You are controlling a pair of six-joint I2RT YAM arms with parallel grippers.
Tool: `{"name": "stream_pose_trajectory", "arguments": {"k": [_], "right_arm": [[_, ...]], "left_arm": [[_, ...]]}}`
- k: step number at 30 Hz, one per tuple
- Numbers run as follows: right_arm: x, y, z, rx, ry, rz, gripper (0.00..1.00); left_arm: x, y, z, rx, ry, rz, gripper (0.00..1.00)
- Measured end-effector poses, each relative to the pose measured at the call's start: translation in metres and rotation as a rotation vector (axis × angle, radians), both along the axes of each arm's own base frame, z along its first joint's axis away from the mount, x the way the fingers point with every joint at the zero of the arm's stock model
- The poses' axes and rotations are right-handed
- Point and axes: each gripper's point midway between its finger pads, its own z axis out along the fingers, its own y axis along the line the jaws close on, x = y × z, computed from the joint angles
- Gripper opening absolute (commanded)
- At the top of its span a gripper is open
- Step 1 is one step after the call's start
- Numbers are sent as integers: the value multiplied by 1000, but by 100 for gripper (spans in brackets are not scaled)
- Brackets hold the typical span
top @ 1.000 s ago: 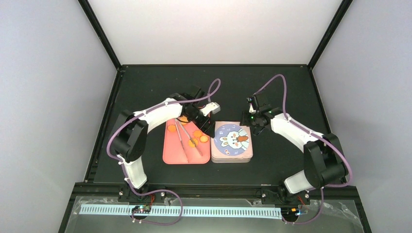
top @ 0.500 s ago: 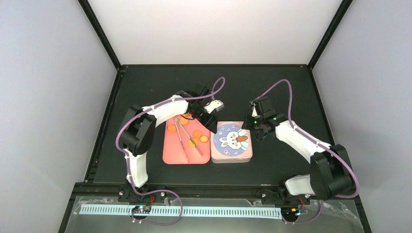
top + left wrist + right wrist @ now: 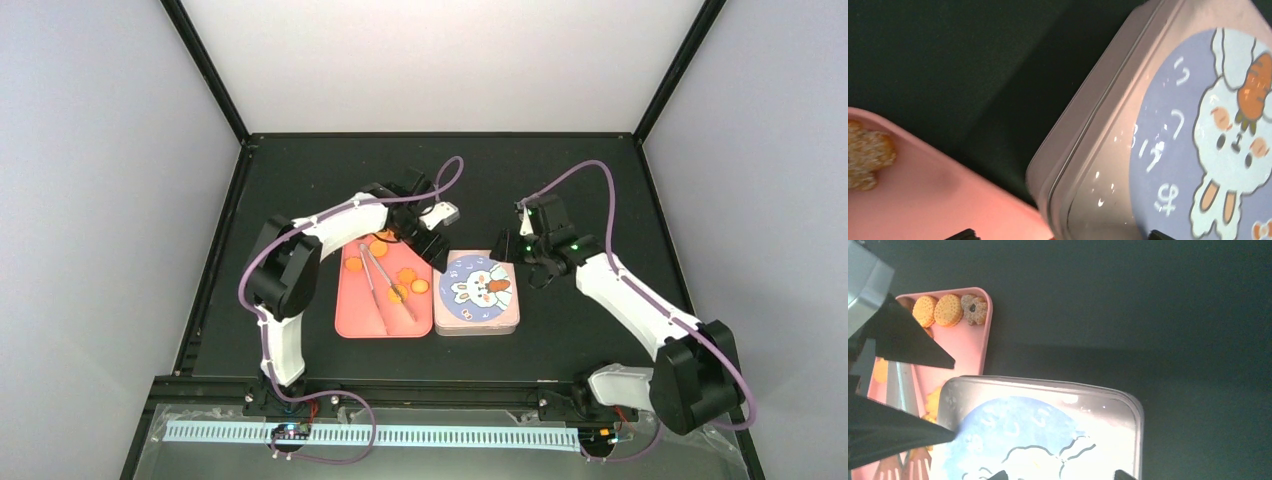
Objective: Pack the cookies
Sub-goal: Press the box lid onto the packing box, then reset both arms
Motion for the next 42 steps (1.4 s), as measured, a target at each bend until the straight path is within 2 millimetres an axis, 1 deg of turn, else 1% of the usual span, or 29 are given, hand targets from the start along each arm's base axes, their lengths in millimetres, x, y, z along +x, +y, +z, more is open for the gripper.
{"name": "stream_pose_trajectory", "arguments": {"k": [1, 2, 4, 5, 6, 8, 9, 11, 12, 13, 14, 16, 18, 19, 21, 22, 23, 25, 27, 29, 31, 32, 35, 37, 40, 42], "right_arm": [[-1, -1, 3, -1, -10, 2, 67], [-1, -2, 7, 0, -19, -2, 74], [0, -5, 19, -5, -49, -12, 94], [2, -7, 28, -11, -74, -16, 99], [4, -7, 36, -10, -94, -23, 100], [10, -11, 52, -16, -139, -39, 100], [12, -14, 61, -21, -161, -49, 100], [18, -23, 74, -35, -197, -83, 100], [20, -29, 78, -43, -211, -105, 100], [22, -38, 81, -54, -222, -134, 100], [24, -47, 83, -64, -231, -164, 100], [27, -71, 89, -86, -256, -246, 100], [27, -99, 95, -119, -288, -347, 100], [27, -116, 99, -145, -311, -414, 100], [25, -141, 102, -195, -350, -515, 100], [25, -153, 101, -229, -378, -569, 100], [24, -162, 97, -260, -389, -601, 100], [21, -177, 81, -331, -406, -656, 100], [17, -189, 59, -405, -403, -692, 100], [14, -200, 42, -473, -401, -723, 100], [13, -207, 34, -512, -406, -750, 100], [13, -212, 32, -528, -415, -767, 100], [12, -226, 31, -560, -463, -834, 100], [9, -235, 28, -567, -502, -873, 100], [-1, -246, 13, -580, -546, -913, 100], [-9, -252, 2, -579, -566, -931, 100]], "left_arm": [[1, 3, 1, 14, -9, 0, 99], [2, 6, 2, 31, -16, 0, 99], [6, 18, 9, 75, -35, 13, 99], [8, 23, 16, 87, -46, 20, 99], [12, 27, 25, 89, -62, 27, 99], [25, 38, 53, 83, -109, 54, 99], [36, 46, 74, 70, -148, 75, 99], [54, 65, 109, 47, -216, 126, 99], [63, 79, 127, 35, -257, 161, 99], [71, 95, 141, 26, -289, 198, 99], [77, 111, 152, 21, -313, 237, 99], [86, 154, 165, 18, -348, 335, 99], [90, 192, 163, 17, -369, 423, 99], [90, 214, 156, 14, -378, 475, 99], [83, 245, 133, 7, -392, 554, 99], [78, 257, 118, 0, -402, 587, 99], [71, 268, 101, -6, -419, 618, 99], [55, 274, 69, -20, -436, 643, 99], [39, 271, 38, -40, -455, 645, 99], [30, 269, 13, -60, -474, 655, 99], [31, 269, 9, -73, -492, 665, 99], [37, 270, 11, -88, -524, 672, 99], [54, 271, 29, -132, -652, 682, 99], [60, 272, 41, -155, -724, 685, 99], [61, 273, 50, -177, -799, 688, 99], [54, 274, 50, -184, -847, 695, 99]]}}
